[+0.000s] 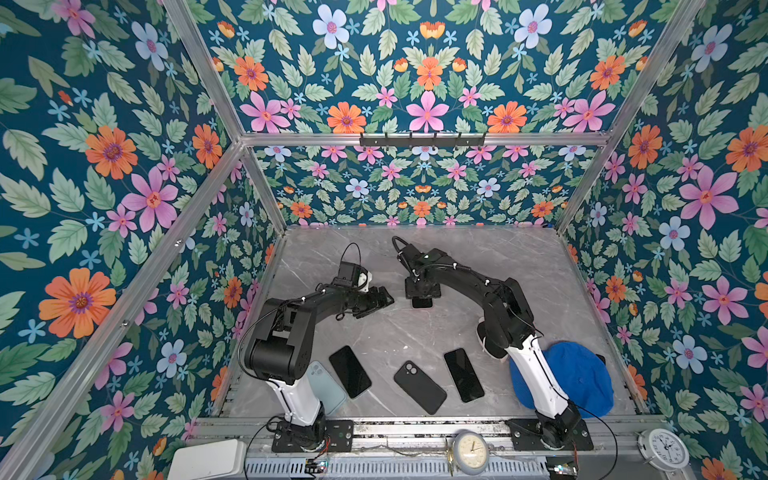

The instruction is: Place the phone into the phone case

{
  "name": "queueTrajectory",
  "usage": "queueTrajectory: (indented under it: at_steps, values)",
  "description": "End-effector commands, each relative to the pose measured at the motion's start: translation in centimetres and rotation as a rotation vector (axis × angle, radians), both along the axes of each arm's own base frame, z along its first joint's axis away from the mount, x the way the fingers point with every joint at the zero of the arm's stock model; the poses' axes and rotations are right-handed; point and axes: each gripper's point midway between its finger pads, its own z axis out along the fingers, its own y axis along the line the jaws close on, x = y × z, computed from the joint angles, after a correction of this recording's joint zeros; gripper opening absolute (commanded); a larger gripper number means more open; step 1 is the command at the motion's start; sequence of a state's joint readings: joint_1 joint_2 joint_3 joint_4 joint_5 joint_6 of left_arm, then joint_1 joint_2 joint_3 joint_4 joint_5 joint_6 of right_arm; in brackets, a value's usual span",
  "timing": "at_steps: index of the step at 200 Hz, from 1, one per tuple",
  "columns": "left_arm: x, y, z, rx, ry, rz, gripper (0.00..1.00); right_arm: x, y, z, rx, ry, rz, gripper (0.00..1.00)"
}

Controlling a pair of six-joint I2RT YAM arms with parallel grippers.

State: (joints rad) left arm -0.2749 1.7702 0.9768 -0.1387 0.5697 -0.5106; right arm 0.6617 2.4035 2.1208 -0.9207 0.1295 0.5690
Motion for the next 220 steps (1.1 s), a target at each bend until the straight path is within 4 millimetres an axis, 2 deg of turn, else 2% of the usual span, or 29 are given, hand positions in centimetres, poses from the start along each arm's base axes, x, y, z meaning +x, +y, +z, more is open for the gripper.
queueTrajectory:
  at_steps: [1, 51, 84, 118, 160, 199, 220]
  values:
    - [0.7, -0.6, 0.3, -0.015, 0.015, -0.008, 0.86, 3.0, -0.5, 2.2, 0.039, -0.078, 0.069, 0.53]
    - [3.7, -2.5, 0.9, -0.033, 0.004, -0.02, 0.85, 10.3, -3.6, 3.5, 0.083, -0.136, 0.1, 0.5]
    - [5.0, -3.3, 0.9, -0.035, 0.001, -0.025, 0.85, 12.9, -4.8, 3.6, 0.122, -0.183, 0.094, 0.5]
    - [5.2, -4.1, 0.4, -0.037, 0.01, -0.034, 0.85, 13.6, -4.7, 3.2, 0.145, -0.202, 0.105, 0.5]
    - [5.0, -4.5, 0.3, -0.038, 0.011, -0.04, 0.85, 14.0, -5.0, 1.7, 0.135, -0.195, 0.061, 0.51]
    - [4.7, -4.2, 0.2, -0.035, 0.013, -0.037, 0.85, 14.2, -5.5, 0.9, 0.146, -0.181, 0.018, 0.55]
    - [4.5, -4.3, 0.1, -0.035, 0.014, -0.04, 0.85, 14.0, -5.1, 0.6, 0.166, -0.167, 0.017, 0.58]
